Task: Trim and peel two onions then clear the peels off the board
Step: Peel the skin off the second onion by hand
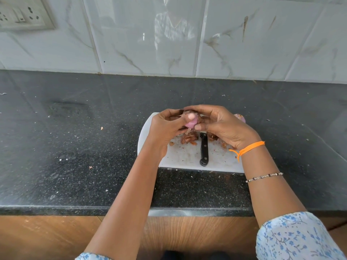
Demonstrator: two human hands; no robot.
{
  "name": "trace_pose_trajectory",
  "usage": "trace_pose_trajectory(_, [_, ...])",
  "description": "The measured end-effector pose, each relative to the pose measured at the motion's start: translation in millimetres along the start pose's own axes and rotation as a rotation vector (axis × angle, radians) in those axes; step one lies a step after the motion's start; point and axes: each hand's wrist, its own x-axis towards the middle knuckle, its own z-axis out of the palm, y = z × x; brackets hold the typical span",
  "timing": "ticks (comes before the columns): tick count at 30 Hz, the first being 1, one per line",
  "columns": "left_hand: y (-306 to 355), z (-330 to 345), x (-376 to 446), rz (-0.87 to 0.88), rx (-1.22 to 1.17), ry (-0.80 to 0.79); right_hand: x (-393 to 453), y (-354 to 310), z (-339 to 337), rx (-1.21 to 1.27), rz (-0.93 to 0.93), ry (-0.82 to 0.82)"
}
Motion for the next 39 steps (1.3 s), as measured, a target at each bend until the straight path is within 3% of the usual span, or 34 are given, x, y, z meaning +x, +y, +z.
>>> trace_pose_trajectory(14, [-2.4, -2.4, 3.6, 0.017, -0.052, 0.002, -3.6, -3.1, -4.4, 0.097, 0.039, -0.025])
trace_pose_trajectory(19, [-6.6, 2.6, 2.4, -0.006, 0.104, -0.044, -1.9, 0.6, -2.4, 0.095, 0.063, 0.043])
trace_pose_trajectory(28, [-5.0, -1.7, 0.2, -0.077, -0.130, -0.034, -0.3, 3.4, -4.6, 0.193, 0.083, 0.079])
trace_pose_trajectory(34, [-4.9, -2.7, 2.8, -0.041, -0.076, 0.069, -2.7, 1.0, -7.1, 0.303, 0.116, 0.058])
trace_pose_trajectory(39, [-7.3, 3.2, 3.8, -0.042, 0.104, 0.027, -2.7, -0.2, -3.2, 0.253, 0.148, 0.015])
